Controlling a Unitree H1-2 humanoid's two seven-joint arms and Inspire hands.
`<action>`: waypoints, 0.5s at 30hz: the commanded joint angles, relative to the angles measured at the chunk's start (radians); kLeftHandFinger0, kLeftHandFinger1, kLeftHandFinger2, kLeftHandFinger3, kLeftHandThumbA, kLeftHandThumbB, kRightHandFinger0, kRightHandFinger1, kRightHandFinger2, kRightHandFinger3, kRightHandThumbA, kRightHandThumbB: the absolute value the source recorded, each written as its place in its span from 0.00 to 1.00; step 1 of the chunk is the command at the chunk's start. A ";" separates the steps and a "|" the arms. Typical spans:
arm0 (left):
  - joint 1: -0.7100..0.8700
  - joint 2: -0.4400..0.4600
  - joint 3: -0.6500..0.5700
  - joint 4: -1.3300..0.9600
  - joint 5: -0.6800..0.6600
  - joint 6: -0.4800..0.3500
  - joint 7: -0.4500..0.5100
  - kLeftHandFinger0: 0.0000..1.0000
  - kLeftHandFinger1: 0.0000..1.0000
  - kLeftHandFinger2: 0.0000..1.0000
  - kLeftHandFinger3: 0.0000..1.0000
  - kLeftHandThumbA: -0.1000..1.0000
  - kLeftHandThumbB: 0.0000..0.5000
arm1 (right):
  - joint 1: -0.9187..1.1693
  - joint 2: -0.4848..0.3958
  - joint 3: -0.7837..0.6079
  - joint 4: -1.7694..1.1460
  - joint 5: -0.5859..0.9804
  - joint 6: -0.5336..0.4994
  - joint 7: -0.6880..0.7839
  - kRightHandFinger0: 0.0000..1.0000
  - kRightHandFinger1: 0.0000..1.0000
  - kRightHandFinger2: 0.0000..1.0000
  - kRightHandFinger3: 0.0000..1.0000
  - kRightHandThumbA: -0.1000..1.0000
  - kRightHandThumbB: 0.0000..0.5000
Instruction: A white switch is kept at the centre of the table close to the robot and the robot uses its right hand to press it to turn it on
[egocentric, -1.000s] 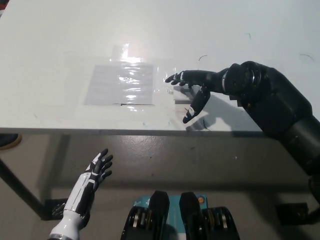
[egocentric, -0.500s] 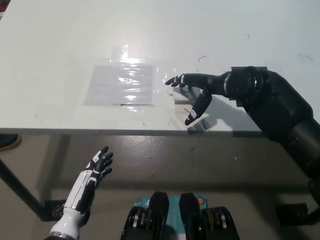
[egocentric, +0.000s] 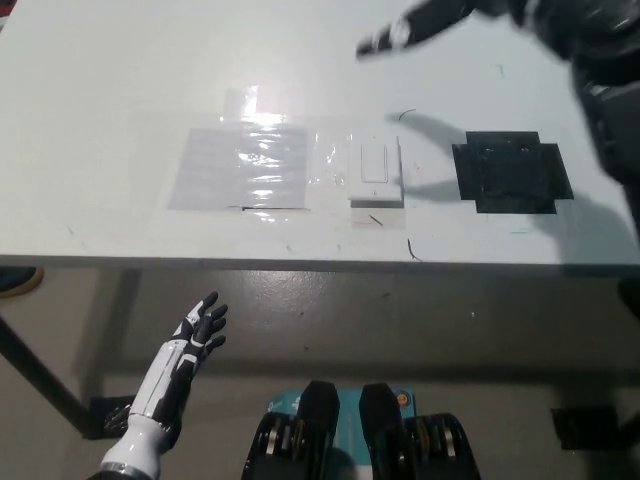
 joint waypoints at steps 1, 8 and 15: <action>-0.027 0.022 0.003 -0.016 -0.017 -0.018 -0.027 1.00 1.00 1.00 1.00 0.94 0.06 | -0.042 -0.105 -0.169 -0.347 0.202 0.152 0.021 1.00 1.00 1.00 1.00 1.00 0.57; -0.058 0.019 0.007 -0.017 -0.015 -0.005 -0.020 1.00 1.00 1.00 1.00 0.99 0.04 | 0.258 -0.266 -0.290 -0.772 0.379 0.179 0.027 1.00 1.00 1.00 1.00 1.00 0.61; -0.069 0.014 0.005 -0.020 -0.021 -0.003 -0.021 1.00 1.00 1.00 1.00 0.99 0.07 | 0.754 -0.128 -0.513 -1.150 0.533 0.090 -0.117 1.00 1.00 1.00 1.00 1.00 0.46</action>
